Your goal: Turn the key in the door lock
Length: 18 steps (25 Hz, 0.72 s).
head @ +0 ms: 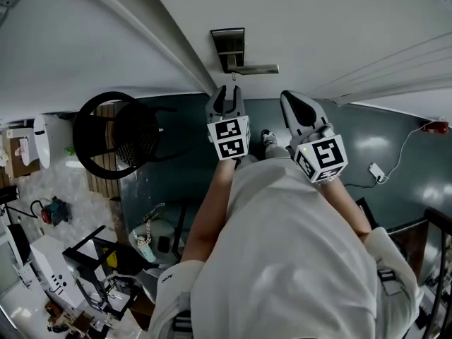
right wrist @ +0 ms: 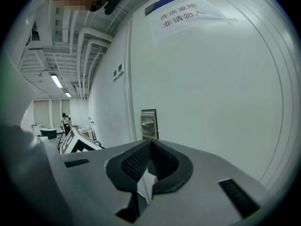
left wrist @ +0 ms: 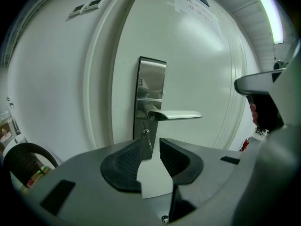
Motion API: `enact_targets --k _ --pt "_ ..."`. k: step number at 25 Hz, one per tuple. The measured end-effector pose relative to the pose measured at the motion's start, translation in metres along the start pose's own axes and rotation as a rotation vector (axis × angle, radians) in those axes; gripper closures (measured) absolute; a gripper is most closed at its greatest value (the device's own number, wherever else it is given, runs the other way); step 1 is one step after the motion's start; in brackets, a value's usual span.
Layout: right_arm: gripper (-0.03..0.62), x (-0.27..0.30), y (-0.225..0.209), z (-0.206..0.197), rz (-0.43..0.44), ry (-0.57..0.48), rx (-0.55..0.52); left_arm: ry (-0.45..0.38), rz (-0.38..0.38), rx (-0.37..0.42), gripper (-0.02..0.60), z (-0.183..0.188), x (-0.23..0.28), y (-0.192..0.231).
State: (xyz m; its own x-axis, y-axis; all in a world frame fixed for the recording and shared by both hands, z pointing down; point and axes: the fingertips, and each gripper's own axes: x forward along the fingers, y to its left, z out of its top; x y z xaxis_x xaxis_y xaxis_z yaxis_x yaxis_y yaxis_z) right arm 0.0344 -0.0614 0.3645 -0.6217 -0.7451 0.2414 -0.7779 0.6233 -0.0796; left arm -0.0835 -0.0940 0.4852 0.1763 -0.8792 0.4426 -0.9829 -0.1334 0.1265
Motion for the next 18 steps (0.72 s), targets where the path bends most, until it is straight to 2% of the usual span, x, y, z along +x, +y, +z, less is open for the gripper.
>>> enact_targets --k 8,15,18 --pt "0.602 0.004 -0.015 -0.003 0.013 0.041 -0.033 0.046 0.063 -0.071 0.476 -0.014 0.045 0.003" --pt "0.602 0.000 -0.038 -0.017 -0.013 0.083 -0.029 0.005 0.097 -0.194 0.477 -0.013 0.066 0.012" --pt "0.602 0.000 -0.042 -0.016 -0.012 0.084 -0.025 0.004 0.104 -0.193 0.477 -0.013 0.068 0.013"
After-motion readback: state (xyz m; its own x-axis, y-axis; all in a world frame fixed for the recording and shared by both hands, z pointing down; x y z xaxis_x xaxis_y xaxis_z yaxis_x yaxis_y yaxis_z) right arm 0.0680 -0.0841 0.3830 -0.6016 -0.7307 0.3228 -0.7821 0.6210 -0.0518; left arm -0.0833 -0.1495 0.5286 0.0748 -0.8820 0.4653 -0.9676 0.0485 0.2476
